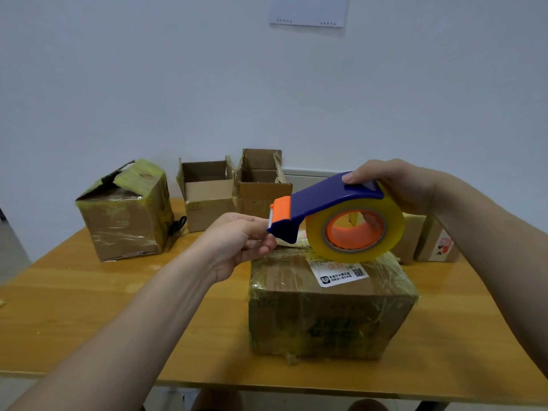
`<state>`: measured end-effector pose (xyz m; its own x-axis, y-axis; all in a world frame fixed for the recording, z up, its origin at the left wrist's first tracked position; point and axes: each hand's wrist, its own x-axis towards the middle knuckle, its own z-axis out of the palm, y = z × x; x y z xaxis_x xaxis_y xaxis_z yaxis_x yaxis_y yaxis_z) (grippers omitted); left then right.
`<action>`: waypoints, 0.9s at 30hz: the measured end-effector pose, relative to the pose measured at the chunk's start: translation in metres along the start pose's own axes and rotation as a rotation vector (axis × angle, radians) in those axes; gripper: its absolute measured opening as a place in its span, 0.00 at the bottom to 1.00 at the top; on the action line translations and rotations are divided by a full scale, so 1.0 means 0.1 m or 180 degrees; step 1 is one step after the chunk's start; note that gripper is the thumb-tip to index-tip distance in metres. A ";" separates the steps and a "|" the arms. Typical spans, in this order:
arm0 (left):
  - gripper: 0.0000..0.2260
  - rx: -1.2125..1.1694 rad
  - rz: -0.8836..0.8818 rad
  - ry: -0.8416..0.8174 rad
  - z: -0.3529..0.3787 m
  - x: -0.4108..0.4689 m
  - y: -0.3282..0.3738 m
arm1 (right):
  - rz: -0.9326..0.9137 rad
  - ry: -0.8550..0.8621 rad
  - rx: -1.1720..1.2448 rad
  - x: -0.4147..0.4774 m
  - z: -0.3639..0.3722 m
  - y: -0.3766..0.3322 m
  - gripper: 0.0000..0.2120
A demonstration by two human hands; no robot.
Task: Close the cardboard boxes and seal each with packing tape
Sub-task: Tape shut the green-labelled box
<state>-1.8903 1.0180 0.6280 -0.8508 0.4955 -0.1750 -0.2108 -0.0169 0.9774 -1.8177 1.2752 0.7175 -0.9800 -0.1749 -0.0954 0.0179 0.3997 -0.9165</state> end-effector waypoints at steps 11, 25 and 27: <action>0.05 0.0583 0.0280 0.0240 -0.17 -0.02 -0.07 | 0.0017 -0.0226 -0.0668 0.17 0.08 -0.20 0.10; 0.05 0.0902 0.0271 0.0141 -0.23 0.06 -0.10 | 0.0154 -0.0256 -0.1029 0.42 0.07 -0.43 0.12; 0.05 0.0852 0.0146 0.0063 -0.26 0.07 -0.11 | 0.0198 -0.0252 -0.1079 0.47 0.13 -0.45 0.11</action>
<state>-1.9059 0.9990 0.6128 -0.8664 0.4823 -0.1296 -0.0395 0.1926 0.9805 -1.8620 1.2377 0.7495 -0.9604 -0.2048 -0.1890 -0.0029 0.6853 -0.7282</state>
